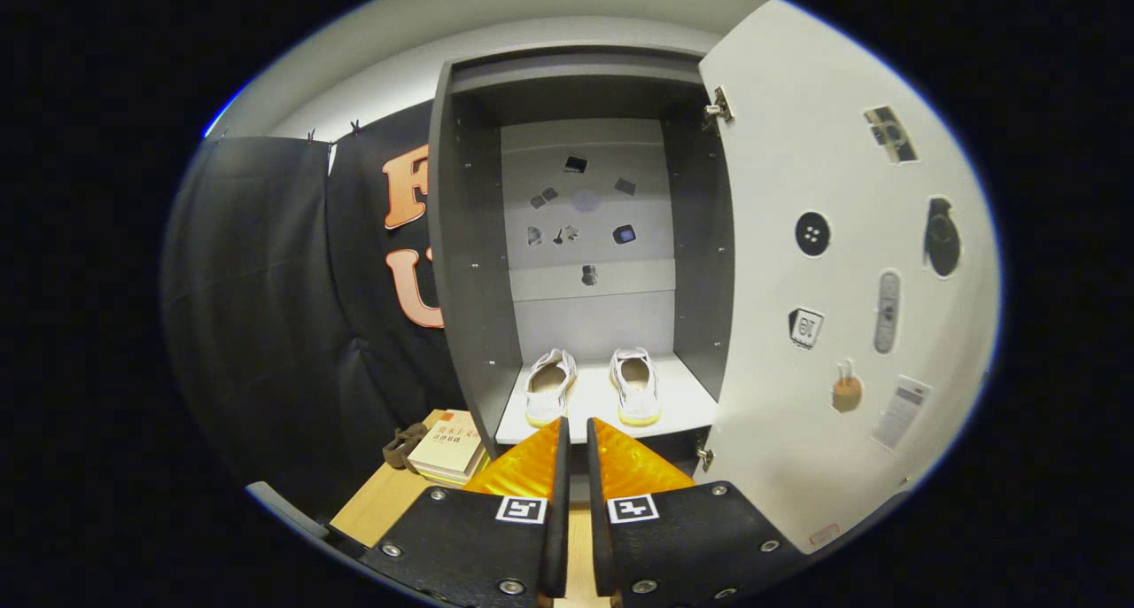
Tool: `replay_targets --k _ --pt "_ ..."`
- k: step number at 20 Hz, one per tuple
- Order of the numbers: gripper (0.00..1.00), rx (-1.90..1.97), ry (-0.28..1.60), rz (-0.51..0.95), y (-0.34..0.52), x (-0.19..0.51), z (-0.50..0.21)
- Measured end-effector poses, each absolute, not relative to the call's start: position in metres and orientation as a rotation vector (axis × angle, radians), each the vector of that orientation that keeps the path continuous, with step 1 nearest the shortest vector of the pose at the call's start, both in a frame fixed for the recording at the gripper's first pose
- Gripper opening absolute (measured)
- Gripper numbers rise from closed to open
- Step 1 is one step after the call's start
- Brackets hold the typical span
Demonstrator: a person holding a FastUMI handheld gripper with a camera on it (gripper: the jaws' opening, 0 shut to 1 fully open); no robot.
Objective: Open the shoe cabinet door, grab the shoes and put them into the shoe cabinet, then close the shoe cabinet door.
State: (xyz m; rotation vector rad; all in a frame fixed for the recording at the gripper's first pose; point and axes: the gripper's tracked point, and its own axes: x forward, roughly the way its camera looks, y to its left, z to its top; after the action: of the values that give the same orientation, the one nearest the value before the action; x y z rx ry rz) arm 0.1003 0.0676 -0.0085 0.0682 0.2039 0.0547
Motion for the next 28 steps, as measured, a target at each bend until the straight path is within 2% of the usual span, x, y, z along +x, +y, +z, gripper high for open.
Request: replay_targets --k 1,6,8,11,16,22,28 --pt "0.12 0.079 0.181 0.054 0.069 0.084 -0.001" --pt "0.29 0.075 0.120 0.026 0.067 0.009 0.014" --pt "0.37 0.087 0.104 0.020 0.065 -0.009 0.019" --pt "0.43 0.066 0.091 -0.026 0.051 -0.036 0.019" --pt "0.58 0.056 0.090 -0.047 0.036 -0.071 0.014" --pt "0.69 0.045 0.082 -0.111 -0.012 -0.104 0.015" --pt "0.75 0.083 0.108 -0.188 -0.095 -0.108 0.001"
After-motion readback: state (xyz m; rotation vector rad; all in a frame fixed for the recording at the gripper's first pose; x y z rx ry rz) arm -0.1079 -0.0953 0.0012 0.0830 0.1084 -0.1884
